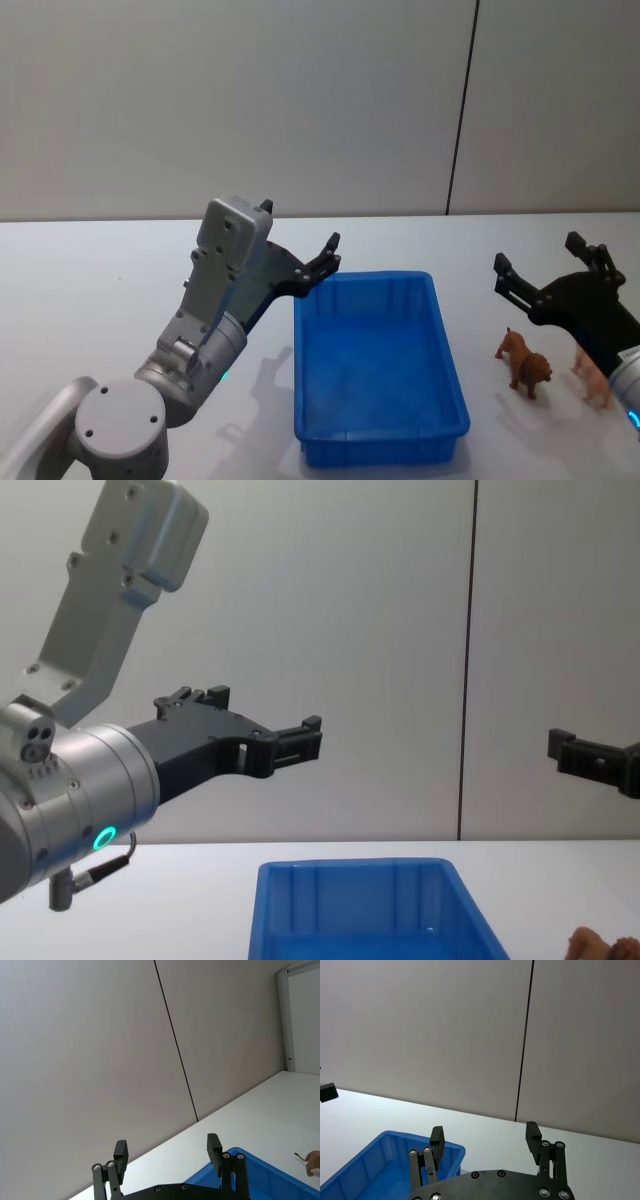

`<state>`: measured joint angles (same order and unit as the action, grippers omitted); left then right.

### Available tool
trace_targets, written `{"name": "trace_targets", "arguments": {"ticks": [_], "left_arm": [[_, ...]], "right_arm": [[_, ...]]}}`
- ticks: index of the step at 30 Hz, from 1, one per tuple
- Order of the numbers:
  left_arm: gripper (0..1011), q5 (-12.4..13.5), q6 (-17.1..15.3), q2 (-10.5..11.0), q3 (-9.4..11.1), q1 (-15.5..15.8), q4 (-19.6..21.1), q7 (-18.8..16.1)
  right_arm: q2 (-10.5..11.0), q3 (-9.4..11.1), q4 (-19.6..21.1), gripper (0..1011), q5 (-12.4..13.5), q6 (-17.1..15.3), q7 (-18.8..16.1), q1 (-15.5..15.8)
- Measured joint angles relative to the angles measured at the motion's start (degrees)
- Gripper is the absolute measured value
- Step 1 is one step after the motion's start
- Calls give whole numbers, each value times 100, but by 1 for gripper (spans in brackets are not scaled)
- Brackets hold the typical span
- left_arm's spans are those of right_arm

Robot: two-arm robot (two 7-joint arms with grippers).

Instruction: Pick up the two dolls from the table and place them into the box.

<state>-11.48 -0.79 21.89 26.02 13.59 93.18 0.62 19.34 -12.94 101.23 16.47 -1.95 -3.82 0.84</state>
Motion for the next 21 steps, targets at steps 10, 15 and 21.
{"name": "trace_targets", "arguments": {"ticks": [10,15,21], "left_arm": [[1000,0,0,0,0,0,0,0],[1000,0,0,0,0,0,0,0],[1000,0,0,0,0,0,0,0]], "right_arm": [[0,0,0,1001,0,0,0,0],[0,0,0,1001,0,0,0,0],[0,0,0,1001,0,0,0,0]]}}
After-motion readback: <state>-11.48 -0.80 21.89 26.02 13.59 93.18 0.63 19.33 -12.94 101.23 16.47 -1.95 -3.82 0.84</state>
